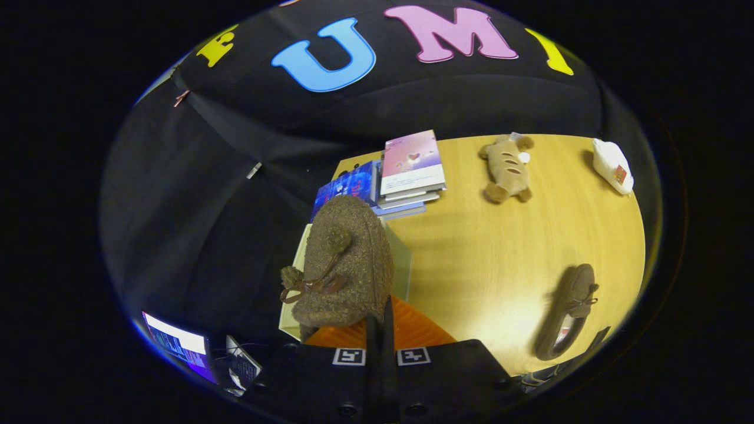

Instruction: Open the storage box then place both shoes into the box .Put the left shoe in first, then the right shoe, with the right side of both shoes facing outward in a uniform manner.

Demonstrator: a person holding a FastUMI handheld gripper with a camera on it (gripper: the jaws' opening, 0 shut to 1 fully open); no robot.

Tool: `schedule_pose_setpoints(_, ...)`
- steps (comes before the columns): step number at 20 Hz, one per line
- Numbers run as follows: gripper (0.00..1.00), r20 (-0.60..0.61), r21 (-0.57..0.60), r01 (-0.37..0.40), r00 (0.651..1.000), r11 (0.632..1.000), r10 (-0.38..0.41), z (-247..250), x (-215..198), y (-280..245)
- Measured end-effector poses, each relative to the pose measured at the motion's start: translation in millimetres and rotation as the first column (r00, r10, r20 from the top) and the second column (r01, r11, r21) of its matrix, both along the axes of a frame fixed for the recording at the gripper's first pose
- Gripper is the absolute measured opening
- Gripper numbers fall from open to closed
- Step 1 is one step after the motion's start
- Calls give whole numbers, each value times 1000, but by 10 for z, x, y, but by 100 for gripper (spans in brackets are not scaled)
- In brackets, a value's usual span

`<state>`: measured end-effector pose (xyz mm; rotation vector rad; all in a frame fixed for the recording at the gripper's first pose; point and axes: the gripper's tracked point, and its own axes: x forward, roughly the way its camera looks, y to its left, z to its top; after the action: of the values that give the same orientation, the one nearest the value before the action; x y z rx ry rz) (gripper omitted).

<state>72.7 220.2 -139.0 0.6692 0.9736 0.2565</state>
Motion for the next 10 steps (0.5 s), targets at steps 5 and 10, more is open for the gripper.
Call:
schedule_pose_setpoints(5,5,-68,2,-24,997,1000,24,-138,262,639)
schedule_pose_setpoints(10,5,-177,-20,-7,984,1000,3,-442,413,1073)
